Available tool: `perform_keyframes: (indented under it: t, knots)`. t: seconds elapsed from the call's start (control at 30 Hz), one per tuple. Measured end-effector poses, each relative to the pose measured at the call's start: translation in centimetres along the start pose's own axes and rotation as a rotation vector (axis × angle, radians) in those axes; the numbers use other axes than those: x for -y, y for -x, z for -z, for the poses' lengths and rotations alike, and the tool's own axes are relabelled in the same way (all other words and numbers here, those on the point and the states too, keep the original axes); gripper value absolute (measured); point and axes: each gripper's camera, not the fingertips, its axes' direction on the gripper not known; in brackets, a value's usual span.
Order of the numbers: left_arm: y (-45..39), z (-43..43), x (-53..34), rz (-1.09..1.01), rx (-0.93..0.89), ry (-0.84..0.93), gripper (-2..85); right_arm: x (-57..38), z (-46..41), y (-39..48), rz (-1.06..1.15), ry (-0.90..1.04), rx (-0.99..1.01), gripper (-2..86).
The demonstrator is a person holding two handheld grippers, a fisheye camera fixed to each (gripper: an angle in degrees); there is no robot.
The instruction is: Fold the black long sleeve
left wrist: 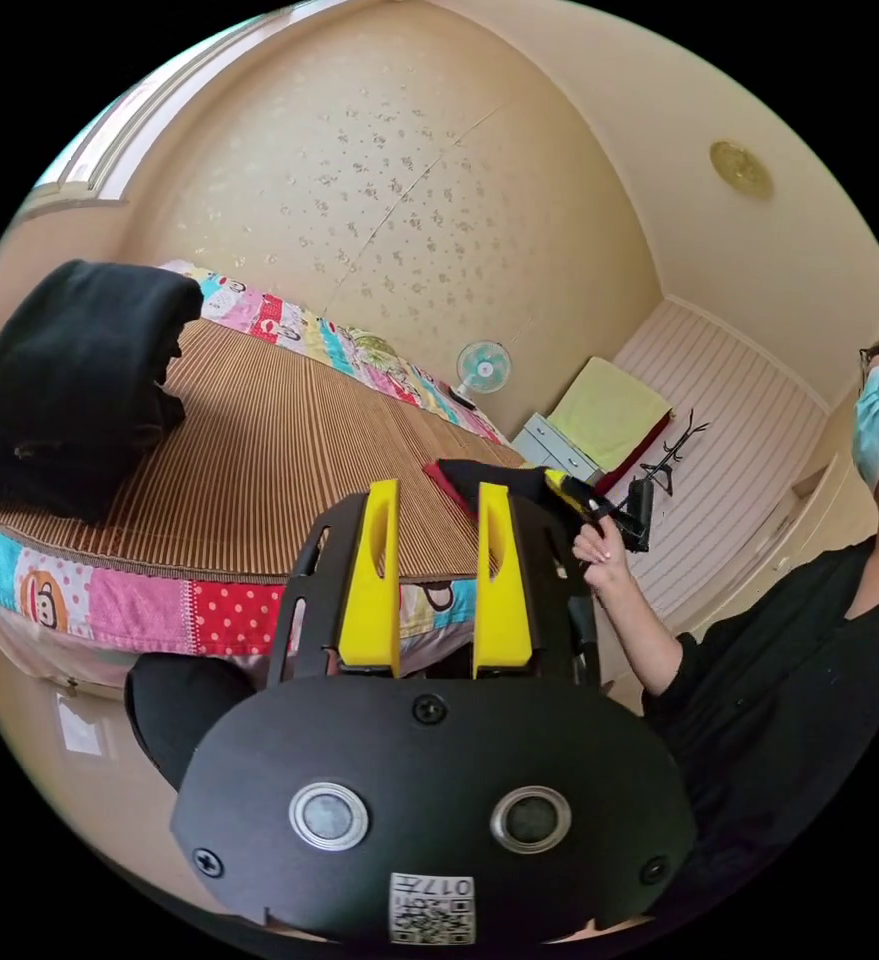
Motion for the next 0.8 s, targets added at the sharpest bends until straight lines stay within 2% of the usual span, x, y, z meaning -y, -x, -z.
perform_keyframes:
  t: [0.03,0.1,0.17,0.27,0.37,0.4,0.47,0.5,0.6,0.63,0.67,0.73,0.8]
  knots:
    - [0.2,-0.1,0.1,-0.003,-0.002,0.005,11.4,-3.3,-4.7,-0.1,-0.075,0.170,0.019,1.5]
    - [1.0,-0.4,0.8,-0.021,0.000,0.032,11.4,-8.3,-8.7,-0.4,-0.199,0.293,0.066,1.3]
    - [1.8,0.0,1.4,-0.038,0.009,0.042,11.4,-11.3,-9.3,-0.7,-0.285,0.292,0.118,1.3]
    - [3.8,1.3,2.0,-0.048,0.021,0.029,11.3,-10.8,-6.4,-1.7,-0.337,0.199,0.053,1.9]
    - [6.5,2.2,2.2,-0.022,0.011,-0.004,11.3,-6.9,-1.7,-2.0,-0.245,0.033,-0.186,4.9]
    - [7.5,2.1,2.2,-0.001,0.002,-0.009,11.2,-5.5,-0.5,-2.4,-0.221,-0.016,-0.325,6.7]
    - [8.9,1.4,2.4,0.024,-0.027,-0.009,11.0,-3.8,-0.4,-3.9,-0.200,-0.032,-0.484,8.7]
    - [9.5,0.6,2.5,0.037,-0.049,-0.004,10.7,-2.9,-1.4,-5.7,-0.220,0.019,-0.487,9.5]
    - [10.4,-1.6,3.1,0.042,-0.103,0.029,8.6,-1.7,-5.5,-9.8,-0.310,0.185,-0.293,8.4]
    - [10.5,-1.9,3.2,0.039,-0.112,0.034,7.9,-1.6,-6.1,-9.8,-0.329,0.172,-0.303,6.9]
    - [10.8,-2.3,3.7,0.025,-0.131,0.037,3.5,-1.5,-6.0,-9.1,-0.313,0.147,-0.301,5.9]
    - [11.3,-2.3,4.4,-0.009,-0.151,0.029,0.4,-0.8,-5.6,-3.6,-0.128,0.060,-0.228,3.8]
    - [12.7,-1.9,5.5,-0.021,-0.142,0.021,-0.4,-1.0,-6.5,1.7,0.047,0.060,-0.209,2.9]
